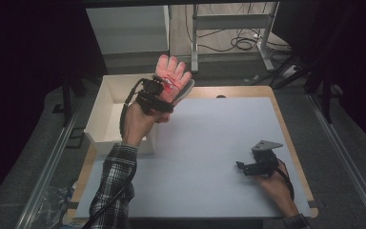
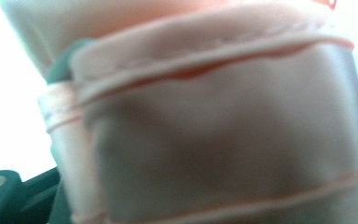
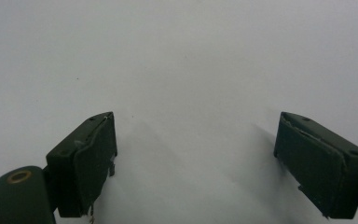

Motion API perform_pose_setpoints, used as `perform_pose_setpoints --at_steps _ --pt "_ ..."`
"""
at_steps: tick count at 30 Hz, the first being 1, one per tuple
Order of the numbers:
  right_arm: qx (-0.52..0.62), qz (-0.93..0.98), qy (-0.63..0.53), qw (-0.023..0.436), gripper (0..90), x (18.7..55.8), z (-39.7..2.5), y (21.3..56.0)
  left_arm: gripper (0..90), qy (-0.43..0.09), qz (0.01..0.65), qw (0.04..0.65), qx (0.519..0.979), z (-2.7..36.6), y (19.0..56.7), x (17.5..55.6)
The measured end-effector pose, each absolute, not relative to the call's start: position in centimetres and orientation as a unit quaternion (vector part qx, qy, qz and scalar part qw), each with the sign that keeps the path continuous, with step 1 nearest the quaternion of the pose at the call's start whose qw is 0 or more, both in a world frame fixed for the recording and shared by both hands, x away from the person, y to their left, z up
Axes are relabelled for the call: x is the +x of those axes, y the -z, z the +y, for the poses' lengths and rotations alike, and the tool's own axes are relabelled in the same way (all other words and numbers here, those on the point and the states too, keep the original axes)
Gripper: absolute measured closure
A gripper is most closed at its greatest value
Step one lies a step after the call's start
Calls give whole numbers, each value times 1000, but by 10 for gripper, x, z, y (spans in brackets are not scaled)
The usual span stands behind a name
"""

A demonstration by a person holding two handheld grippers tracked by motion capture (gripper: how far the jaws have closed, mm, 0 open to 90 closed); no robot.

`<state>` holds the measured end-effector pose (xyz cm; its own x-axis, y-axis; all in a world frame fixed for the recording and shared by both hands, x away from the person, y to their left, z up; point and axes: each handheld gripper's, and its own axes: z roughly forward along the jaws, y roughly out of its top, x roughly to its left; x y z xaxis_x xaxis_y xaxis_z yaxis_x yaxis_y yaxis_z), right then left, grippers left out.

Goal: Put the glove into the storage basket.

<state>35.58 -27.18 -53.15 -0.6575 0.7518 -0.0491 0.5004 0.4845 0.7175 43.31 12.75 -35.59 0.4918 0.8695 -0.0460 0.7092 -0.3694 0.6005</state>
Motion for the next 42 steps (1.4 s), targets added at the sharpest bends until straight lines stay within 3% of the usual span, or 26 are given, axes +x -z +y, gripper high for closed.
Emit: perform_pose_setpoints --at_steps 20,30,42 --pt "372 842 -346 182 133 356 -272 531 441 -174 564 269 761 197 359 434" --pt "372 842 -346 182 133 356 -272 532 435 -179 600 257 737 220 389 438" --pt "372 842 -345 182 133 356 -272 531 425 -174 619 233 730 219 434 453"
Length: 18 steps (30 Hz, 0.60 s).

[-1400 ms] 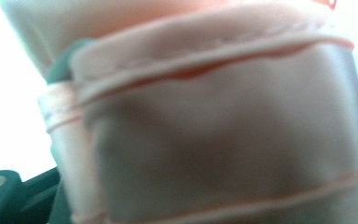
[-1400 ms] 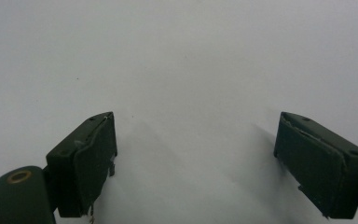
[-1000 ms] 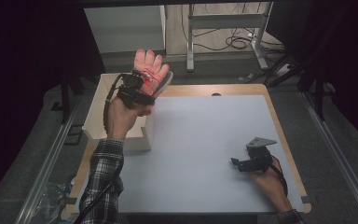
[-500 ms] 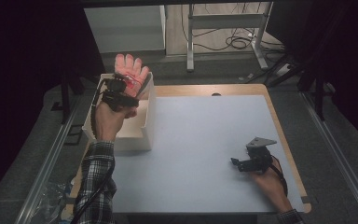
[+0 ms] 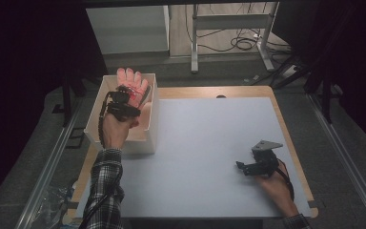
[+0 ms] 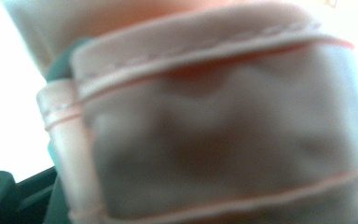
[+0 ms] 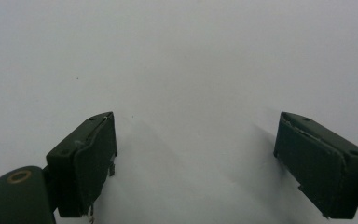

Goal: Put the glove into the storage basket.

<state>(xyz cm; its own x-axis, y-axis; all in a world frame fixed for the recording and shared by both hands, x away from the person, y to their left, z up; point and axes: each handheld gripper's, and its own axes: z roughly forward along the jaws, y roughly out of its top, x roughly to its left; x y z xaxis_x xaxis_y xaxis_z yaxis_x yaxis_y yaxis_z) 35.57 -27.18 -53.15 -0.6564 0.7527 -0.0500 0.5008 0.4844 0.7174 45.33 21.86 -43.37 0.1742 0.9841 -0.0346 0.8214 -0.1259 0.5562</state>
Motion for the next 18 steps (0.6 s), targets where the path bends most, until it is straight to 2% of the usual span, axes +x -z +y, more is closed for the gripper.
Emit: perform_pose_setpoints --at_steps 18 --pt "372 842 -346 183 133 356 -272 532 405 -147 632 184 739 200 468 475"
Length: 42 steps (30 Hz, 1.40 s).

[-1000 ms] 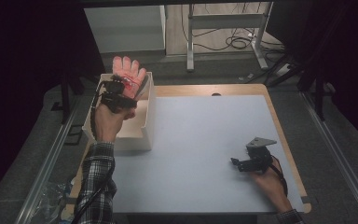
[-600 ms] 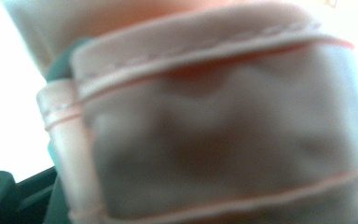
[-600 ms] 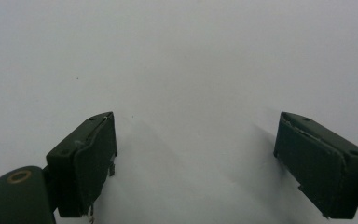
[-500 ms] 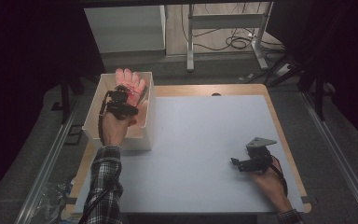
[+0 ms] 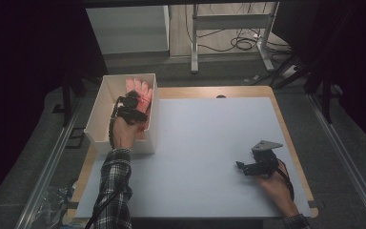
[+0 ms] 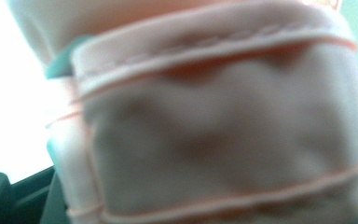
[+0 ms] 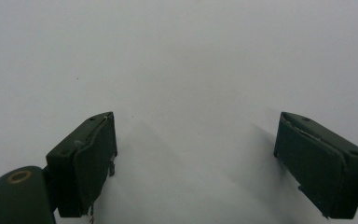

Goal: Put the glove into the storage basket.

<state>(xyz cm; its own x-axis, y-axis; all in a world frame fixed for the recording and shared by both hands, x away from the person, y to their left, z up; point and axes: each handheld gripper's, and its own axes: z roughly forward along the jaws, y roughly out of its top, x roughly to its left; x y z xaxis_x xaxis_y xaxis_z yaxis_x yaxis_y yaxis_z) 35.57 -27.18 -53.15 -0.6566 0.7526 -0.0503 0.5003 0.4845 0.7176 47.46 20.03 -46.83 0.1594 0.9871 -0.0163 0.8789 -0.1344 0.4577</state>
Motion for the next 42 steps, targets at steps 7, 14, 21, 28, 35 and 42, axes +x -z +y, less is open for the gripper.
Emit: perform_pose_setpoints --at_steps 7,14,21,28,35,42 --pt "372 842 -345 183 133 356 -272 531 382 -125 638 155 744 197 480 483" --pt "372 842 -345 183 133 356 -272 531 275 -109 640 142 747 197 483 486" --pt "372 842 -345 183 133 356 -272 531 182 -115 645 153 740 199 478 484" --pt "372 842 -345 183 133 356 -272 531 129 -112 642 170 739 202 468 482" --pt "372 842 -345 183 133 356 -272 531 90 -119 640 180 738 207 462 477" --pt "372 842 -345 183 133 356 -272 532 83 -138 632 190 739 211 450 470"
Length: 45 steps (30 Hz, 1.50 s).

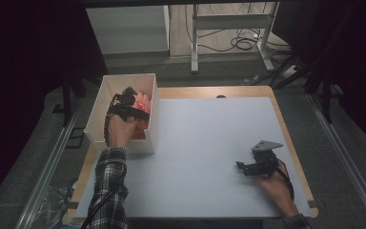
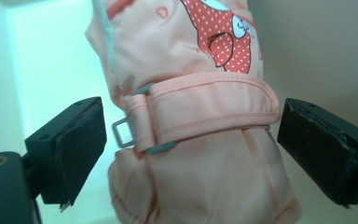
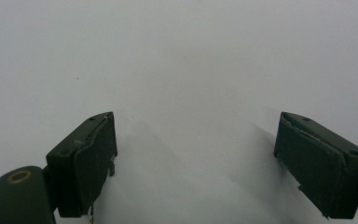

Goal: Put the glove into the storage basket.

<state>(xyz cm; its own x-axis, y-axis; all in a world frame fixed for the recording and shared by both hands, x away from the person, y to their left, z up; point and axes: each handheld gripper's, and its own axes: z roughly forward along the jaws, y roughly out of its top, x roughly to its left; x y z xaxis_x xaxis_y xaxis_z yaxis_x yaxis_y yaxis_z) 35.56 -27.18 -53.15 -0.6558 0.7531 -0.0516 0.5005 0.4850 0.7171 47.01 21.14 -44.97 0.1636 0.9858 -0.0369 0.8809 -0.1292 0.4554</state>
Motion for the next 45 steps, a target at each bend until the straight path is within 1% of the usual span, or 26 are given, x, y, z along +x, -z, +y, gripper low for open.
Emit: perform_pose_setpoints --at_steps 18,35,45 --pt "372 842 -345 183 133 356 -272 531 46 -182 613 230 734 222 427 452" --pt "372 842 -345 183 133 356 -272 531 32 -192 592 274 733 222 404 433" --pt "372 842 -345 183 133 356 -272 531 29 -195 572 298 738 221 392 413"
